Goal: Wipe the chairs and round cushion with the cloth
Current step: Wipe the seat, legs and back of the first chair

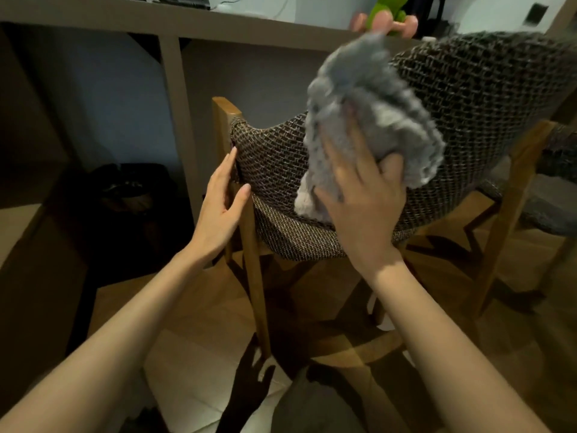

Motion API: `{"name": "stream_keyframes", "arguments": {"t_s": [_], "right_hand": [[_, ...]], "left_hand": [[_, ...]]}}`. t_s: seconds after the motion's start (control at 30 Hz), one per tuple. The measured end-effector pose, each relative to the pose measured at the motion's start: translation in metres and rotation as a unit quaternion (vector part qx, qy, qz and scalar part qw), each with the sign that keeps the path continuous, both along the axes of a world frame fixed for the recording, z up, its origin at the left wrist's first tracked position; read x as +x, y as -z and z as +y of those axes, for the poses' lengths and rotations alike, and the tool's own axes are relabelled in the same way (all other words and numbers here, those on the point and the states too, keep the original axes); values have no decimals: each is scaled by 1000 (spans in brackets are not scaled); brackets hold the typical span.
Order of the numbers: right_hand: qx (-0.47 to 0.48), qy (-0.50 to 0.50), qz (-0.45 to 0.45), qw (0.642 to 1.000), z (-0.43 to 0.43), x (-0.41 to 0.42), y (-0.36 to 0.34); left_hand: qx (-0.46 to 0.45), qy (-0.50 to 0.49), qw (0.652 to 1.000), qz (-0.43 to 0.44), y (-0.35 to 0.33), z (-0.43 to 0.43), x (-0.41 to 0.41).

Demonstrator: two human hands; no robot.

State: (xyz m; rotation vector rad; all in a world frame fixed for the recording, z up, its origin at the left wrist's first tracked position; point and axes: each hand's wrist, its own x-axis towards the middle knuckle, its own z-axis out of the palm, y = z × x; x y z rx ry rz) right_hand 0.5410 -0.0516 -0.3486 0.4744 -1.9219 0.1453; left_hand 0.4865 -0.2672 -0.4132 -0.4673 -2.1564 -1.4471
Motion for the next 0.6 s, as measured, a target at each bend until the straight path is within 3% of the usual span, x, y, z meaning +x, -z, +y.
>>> {"name": "stream_keyframes", "arguments": {"t_s": [0.13,0.23,0.37,0.47,0.6], "right_hand": [[131,66,6,989,-4,7,28],[191,14,-49,980,2,17,25],[154,-66,-34,985,3,29,-13],[113,-35,41,992,-10,22,-46],[123,62,61,989,-30,3,-51]], "left_hand": [[-8,17,1000,-6,5,-3,6],[-8,7,1000,-17,11,-5,9],[-12,-24,999,-16,12,-12,9],[-4,-27,1000,-15,8,-16,7],[7,-18,1000,-20,5,-17,3]]}}
